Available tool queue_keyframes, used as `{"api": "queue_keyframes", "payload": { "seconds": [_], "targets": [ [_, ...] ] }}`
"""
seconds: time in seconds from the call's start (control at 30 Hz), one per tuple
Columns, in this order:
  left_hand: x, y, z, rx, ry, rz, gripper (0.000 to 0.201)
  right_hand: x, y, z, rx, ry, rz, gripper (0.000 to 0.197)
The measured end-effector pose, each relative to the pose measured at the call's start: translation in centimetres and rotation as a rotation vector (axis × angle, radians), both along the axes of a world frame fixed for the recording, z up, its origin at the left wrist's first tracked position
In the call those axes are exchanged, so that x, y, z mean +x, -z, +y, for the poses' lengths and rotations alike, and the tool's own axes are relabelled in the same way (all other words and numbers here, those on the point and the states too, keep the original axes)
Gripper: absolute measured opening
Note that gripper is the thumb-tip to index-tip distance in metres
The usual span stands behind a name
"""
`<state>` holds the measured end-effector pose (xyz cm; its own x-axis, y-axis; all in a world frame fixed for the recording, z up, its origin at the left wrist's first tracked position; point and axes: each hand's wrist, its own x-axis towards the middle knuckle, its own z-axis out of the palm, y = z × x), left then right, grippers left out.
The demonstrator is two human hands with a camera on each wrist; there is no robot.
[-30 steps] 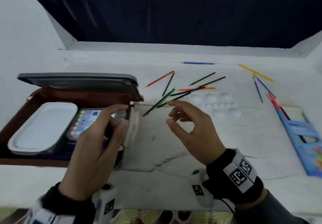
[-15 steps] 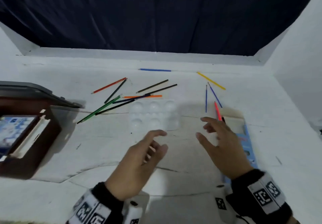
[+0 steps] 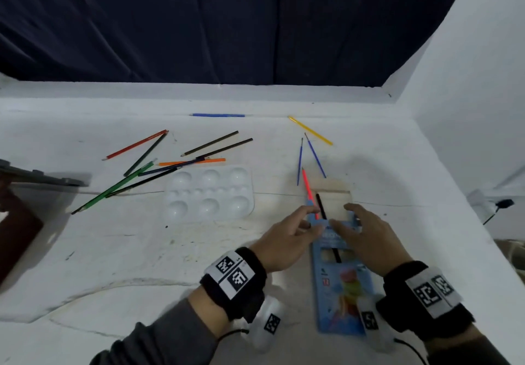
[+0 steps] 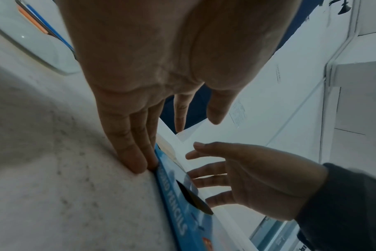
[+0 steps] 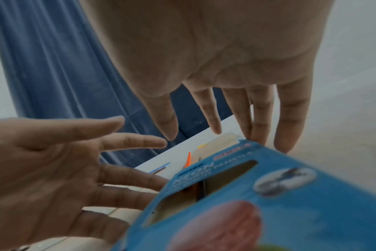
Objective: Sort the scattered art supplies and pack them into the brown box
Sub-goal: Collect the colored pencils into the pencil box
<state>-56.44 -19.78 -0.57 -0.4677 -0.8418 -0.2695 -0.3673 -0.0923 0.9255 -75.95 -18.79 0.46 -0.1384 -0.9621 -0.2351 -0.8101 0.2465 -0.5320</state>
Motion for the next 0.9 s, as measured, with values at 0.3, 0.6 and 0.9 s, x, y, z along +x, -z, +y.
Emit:
{"api": "queue_keyframes", "payload": {
  "seconds": [0.3,0.6,0.9],
  "targets": [
    [6.8,-0.5,2.7,-0.132,-0.228,0.056,0.028,5.1,-0.9,0.3,-0.075,-0.145,-0.298,0.049],
    [17.3,-1.5,6.6,-0.114,-0.474,0.081,0.035,15.1,-1.1,-0.1,-0.016,-0.371,-0.458,0.044],
    [27.1,-1.4,7.3,-0.112,-0.515,-0.125,0.035,23.9,-0.9,-0.2,0.057,-0.573,-0.416,0.041]
  ]
}}
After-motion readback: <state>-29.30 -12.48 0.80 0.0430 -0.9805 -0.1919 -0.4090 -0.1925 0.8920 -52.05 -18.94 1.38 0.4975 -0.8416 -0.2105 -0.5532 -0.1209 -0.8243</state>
